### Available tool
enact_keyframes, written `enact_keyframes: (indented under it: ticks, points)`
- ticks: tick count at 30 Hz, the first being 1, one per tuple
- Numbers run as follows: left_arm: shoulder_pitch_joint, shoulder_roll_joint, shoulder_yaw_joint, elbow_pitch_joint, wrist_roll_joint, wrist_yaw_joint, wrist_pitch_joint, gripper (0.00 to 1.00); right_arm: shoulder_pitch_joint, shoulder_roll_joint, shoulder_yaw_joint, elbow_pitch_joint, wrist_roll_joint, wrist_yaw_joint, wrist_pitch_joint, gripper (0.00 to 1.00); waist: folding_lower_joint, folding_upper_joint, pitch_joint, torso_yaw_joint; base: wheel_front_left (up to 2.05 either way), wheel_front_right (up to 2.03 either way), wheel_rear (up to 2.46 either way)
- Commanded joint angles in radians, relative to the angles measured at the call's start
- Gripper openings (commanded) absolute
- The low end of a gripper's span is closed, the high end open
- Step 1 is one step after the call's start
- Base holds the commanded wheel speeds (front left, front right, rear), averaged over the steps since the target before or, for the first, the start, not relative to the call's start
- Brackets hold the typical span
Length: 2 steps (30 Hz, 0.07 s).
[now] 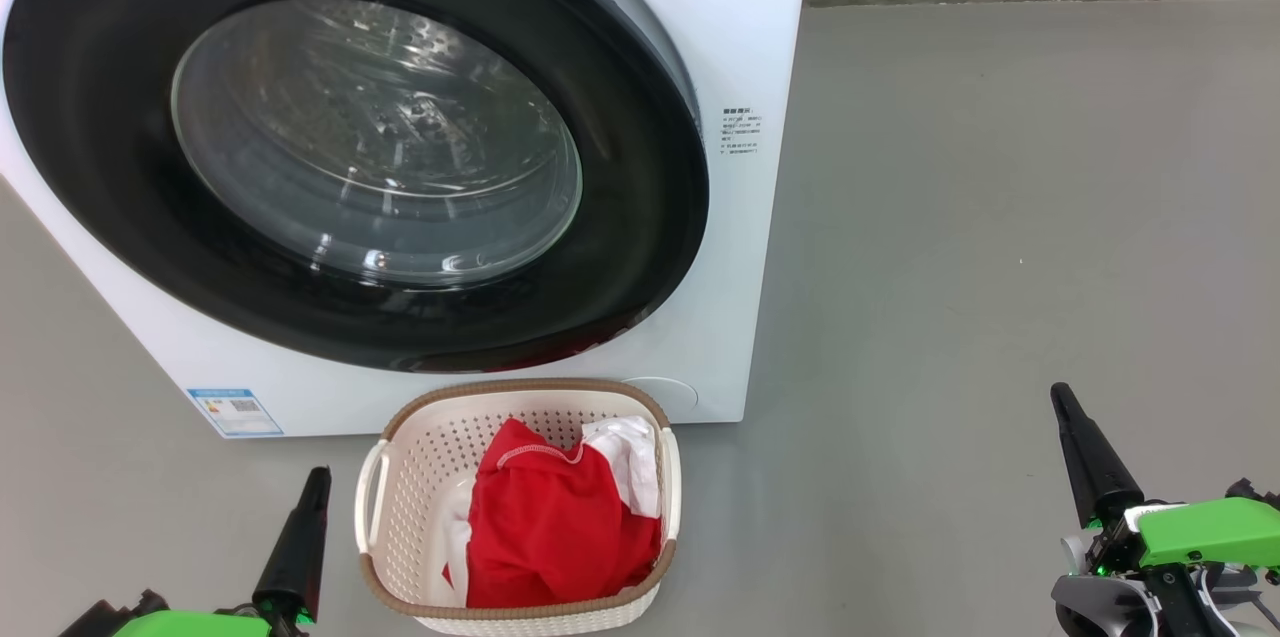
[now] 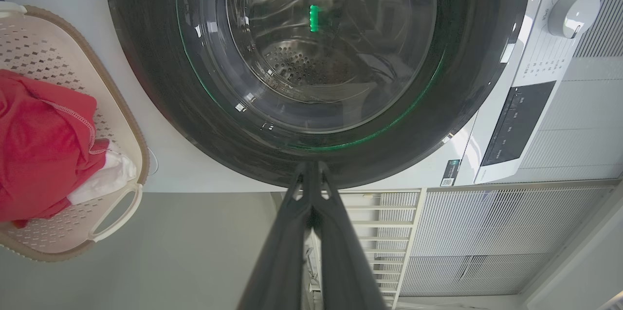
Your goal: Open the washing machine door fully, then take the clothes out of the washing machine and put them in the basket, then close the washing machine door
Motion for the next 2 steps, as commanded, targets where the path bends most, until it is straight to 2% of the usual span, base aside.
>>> enact_keyframes:
  ticks: [1,2]
  points:
    - [-0.04,0.009,0.037,-0.024,-0.002,-0.007,0.005,0.0,-0.043,-0.009,0.014,-0.028,-0.008,-0.001,0.005,0.0,0.0,-0.0001,0.0,0.0,0.0,0.0,0.0]
    - [-0.04,0.009,0.037,-0.024,-0.002,-0.007,0.005,0.0,-0.043,-0.009,0.014,-0.028,-0.008,-0.001,0.005,0.0,0.0,-0.0001,0.0,0.0,0.0,0.0,0.0]
